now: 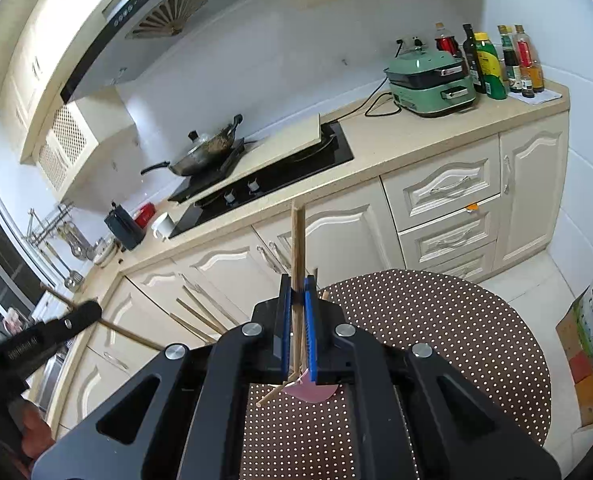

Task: Organize utensils
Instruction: 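Lower both held chopsticks into the pink cup and open both grippers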

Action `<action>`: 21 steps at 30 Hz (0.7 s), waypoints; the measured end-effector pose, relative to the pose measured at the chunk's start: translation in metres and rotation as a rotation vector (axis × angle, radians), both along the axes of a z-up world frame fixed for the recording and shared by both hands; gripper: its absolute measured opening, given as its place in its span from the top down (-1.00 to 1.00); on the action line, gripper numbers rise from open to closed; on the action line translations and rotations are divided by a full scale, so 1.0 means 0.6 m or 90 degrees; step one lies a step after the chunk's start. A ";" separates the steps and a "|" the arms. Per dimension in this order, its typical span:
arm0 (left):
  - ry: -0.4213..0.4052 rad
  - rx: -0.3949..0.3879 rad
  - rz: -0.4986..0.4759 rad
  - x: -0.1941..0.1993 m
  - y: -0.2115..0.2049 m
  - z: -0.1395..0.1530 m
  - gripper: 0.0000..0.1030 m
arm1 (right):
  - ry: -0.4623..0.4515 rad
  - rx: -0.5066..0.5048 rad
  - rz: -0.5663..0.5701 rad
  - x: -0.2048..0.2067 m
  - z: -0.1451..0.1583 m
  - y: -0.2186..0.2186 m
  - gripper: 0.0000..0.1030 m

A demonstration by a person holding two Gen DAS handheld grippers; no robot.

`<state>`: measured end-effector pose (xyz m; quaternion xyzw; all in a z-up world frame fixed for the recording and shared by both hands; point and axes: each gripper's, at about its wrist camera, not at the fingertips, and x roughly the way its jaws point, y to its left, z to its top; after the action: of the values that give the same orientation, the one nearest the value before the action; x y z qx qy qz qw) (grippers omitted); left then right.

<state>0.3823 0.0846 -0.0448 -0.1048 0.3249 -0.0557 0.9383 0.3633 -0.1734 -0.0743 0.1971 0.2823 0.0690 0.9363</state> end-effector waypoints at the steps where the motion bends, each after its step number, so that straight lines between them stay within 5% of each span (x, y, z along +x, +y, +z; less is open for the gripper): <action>1: 0.003 -0.002 0.002 0.006 0.000 -0.003 0.89 | 0.002 -0.005 0.001 0.002 -0.003 0.005 0.90; 21: 0.103 -0.035 -0.041 0.106 -0.013 -0.136 0.89 | 0.112 -0.030 0.012 0.066 -0.083 0.047 0.90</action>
<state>0.4457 0.0768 -0.1265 -0.1243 0.4010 -0.0858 0.9035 0.4027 -0.1449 -0.1243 0.1775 0.3666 0.0535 0.9117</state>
